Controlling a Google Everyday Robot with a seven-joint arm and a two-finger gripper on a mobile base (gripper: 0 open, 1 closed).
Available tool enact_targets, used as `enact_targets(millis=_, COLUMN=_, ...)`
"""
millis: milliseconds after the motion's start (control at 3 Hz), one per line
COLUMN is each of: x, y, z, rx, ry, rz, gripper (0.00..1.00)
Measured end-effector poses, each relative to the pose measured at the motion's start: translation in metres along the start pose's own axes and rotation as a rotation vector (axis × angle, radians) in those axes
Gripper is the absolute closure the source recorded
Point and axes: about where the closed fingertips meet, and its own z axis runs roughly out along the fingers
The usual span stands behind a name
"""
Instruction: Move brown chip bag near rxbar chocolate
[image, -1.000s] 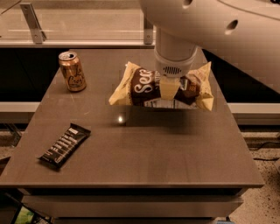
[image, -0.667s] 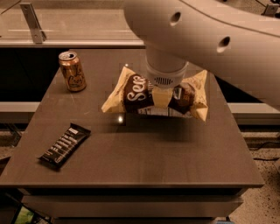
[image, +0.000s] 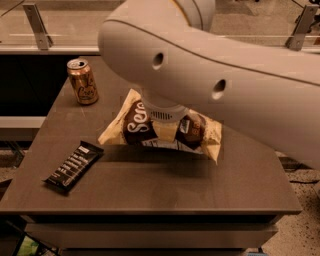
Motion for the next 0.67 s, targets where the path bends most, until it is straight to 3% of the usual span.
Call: enact_targets(millis=667, x=-0.011, y=0.048, z=0.001, rx=0.021, ry=0.008, rz=0.069, gripper=1.0)
